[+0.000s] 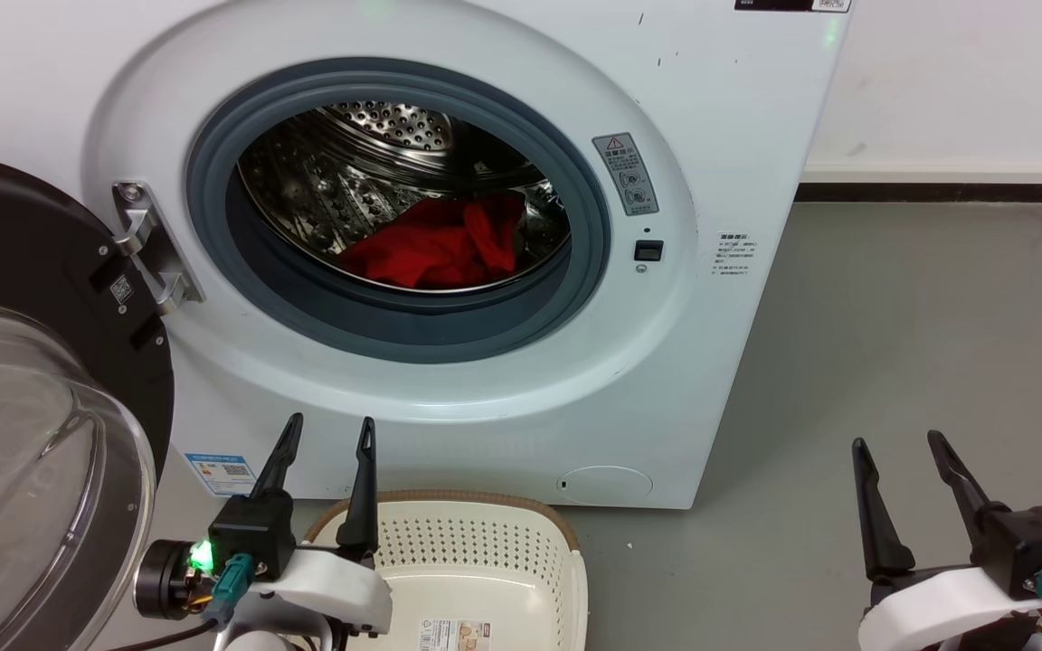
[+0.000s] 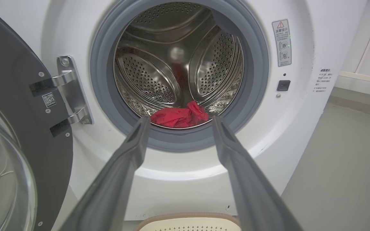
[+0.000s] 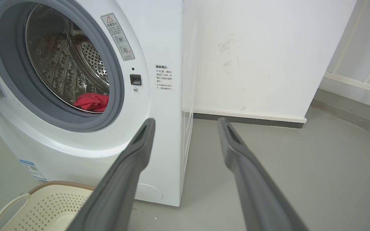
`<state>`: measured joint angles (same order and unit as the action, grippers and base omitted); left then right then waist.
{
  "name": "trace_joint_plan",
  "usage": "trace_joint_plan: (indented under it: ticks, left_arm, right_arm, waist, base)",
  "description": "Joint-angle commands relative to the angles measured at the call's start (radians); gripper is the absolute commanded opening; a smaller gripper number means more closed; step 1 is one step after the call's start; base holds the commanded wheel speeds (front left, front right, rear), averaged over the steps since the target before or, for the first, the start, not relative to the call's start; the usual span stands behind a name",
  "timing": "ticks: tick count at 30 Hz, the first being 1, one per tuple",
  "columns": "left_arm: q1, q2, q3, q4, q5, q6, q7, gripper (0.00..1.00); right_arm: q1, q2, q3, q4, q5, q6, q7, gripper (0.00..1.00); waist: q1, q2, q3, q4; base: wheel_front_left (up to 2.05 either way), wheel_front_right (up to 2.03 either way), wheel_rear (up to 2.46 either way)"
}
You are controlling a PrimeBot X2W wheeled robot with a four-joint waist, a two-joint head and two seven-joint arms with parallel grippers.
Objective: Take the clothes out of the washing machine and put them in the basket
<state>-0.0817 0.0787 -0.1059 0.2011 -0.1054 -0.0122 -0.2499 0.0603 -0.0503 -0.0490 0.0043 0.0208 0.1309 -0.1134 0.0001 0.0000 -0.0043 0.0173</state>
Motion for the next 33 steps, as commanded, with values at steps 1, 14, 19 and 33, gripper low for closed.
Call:
trace_joint_plan:
  ticks: [1,14,19,33]
  left_arm:
    - [-0.011,0.001,-0.001,0.001,0.018,0.003,-0.008,1.0]
    - [-0.012,-0.007,0.007,0.029,0.026,0.0,-0.016,1.0]
    - [-0.012,-0.008,0.011,0.034,0.025,0.0,-0.016,1.0]
    - [-0.032,-0.012,0.021,0.061,0.019,0.009,-0.016,1.0]
  right_arm:
    - [0.007,0.0,-0.002,-0.007,-0.018,0.0,-0.006,1.0]
    - [0.013,0.0,-0.005,-0.007,-0.026,0.0,-0.015,1.0]
    - [0.014,0.0,-0.006,-0.006,-0.024,0.0,-0.014,1.0]
    - [-0.004,0.0,0.005,-0.004,-0.004,0.0,-0.016,1.0]
  waist:
    - [-0.0001,0.0,0.0,0.0]
    - [-0.0001,0.0,-0.003,-0.001]
    - [-0.0001,0.0,-0.002,-0.001]
    - [-0.0001,0.0,0.013,-0.013]
  base:
    - [0.0,0.0,0.0]
    - [0.0,0.0,0.0]
    - [0.0,0.0,0.0]
    - [0.0,0.0,0.0]
